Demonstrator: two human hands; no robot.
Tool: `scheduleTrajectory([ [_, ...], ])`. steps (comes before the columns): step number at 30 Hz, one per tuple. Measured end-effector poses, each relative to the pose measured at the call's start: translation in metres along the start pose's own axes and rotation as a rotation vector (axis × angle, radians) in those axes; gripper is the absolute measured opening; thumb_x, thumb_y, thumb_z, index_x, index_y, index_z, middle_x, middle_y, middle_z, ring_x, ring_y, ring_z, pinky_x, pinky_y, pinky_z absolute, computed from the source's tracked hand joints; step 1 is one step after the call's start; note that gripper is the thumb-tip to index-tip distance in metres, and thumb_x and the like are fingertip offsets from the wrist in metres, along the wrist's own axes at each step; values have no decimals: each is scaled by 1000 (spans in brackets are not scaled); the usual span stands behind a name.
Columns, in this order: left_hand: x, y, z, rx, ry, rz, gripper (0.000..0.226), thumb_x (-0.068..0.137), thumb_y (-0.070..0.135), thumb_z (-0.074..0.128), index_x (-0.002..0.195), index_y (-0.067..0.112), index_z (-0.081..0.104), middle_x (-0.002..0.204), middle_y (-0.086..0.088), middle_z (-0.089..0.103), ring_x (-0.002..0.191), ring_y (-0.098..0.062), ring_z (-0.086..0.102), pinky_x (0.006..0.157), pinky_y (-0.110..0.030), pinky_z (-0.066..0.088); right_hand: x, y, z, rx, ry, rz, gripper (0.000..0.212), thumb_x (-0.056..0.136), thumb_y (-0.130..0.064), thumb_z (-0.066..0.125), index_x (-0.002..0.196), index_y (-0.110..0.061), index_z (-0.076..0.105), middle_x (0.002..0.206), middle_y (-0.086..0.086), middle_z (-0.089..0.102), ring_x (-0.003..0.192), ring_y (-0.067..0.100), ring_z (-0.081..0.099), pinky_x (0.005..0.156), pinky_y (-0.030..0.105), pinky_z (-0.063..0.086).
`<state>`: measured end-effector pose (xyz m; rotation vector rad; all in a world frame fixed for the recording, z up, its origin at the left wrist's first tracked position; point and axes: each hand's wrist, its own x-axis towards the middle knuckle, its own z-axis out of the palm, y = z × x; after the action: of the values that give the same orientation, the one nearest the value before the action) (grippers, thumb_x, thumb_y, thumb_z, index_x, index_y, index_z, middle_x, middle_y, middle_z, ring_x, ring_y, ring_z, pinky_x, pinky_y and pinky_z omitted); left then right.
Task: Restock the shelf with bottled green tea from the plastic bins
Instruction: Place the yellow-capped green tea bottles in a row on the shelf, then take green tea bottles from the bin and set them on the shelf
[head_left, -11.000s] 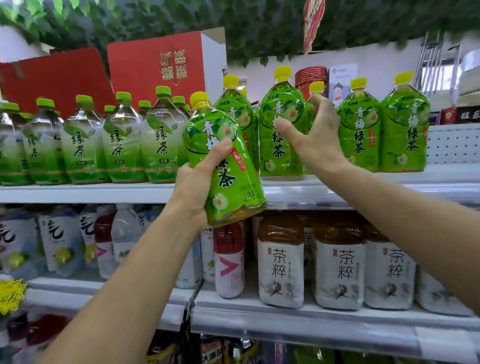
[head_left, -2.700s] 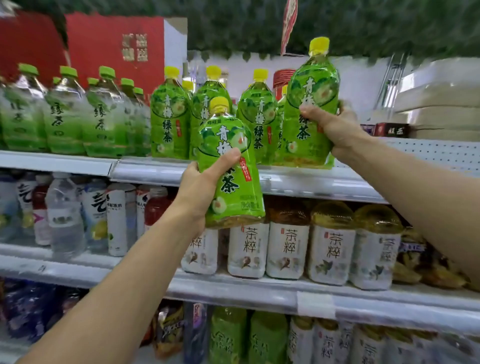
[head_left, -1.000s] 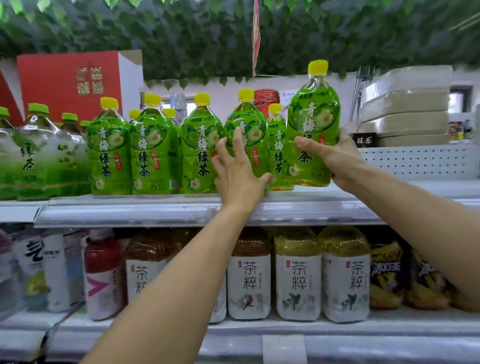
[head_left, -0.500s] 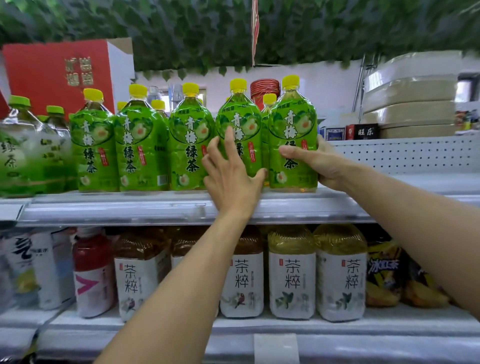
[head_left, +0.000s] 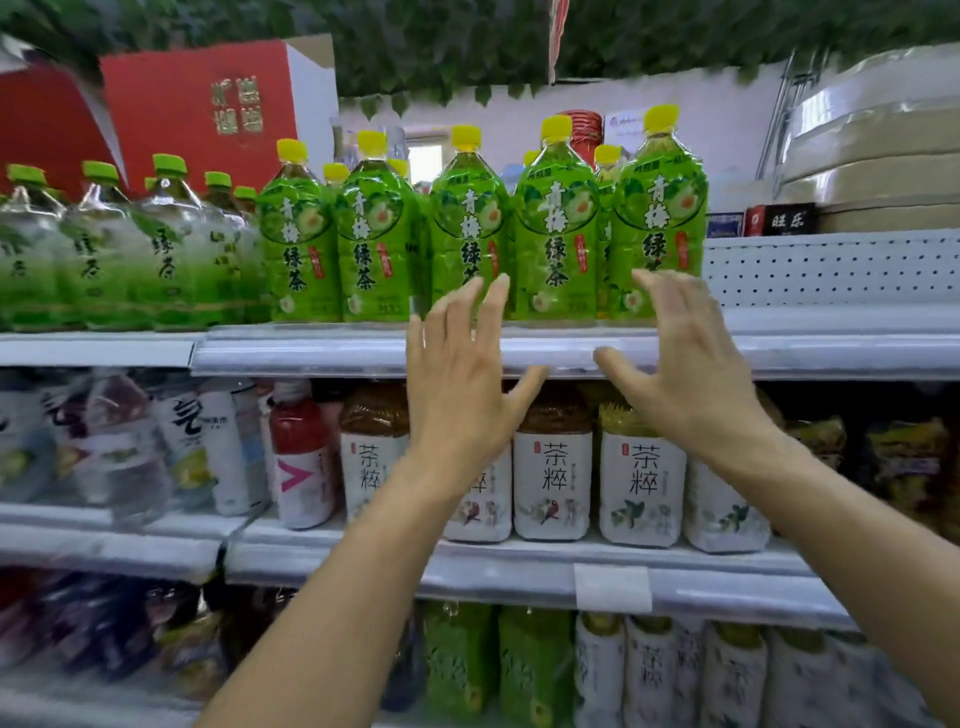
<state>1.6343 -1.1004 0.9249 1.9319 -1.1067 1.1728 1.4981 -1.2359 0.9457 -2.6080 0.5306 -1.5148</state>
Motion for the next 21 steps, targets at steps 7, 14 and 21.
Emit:
scheduleTrajectory([
  [7,-125,-95,-90,60,-85,-43,79,89,49,62,152,12,32,137,-7,53,126,-26,51,101,-39,45,-106,-112,48,24,-30,-179,64,85,-31,69,140,-9,45,136,13,50,120,34,52,88,46,51],
  [14,-253,-225,-211,228,-345,-210,77,90,47,64,153,15,32,136,-8,53,121,-28,53,92,-44,50,-203,-264,129,142,-249,-186,57,86,-31,69,136,-10,49,132,12,52,114,34,56,77,42,52],
  [21,-353,-350,-312,336,-589,-387,62,93,46,63,144,15,46,137,-8,50,126,-31,48,96,-44,43,-273,-398,210,149,-586,-171,58,90,-40,63,138,-12,48,144,13,39,124,37,44,89,47,47],
])
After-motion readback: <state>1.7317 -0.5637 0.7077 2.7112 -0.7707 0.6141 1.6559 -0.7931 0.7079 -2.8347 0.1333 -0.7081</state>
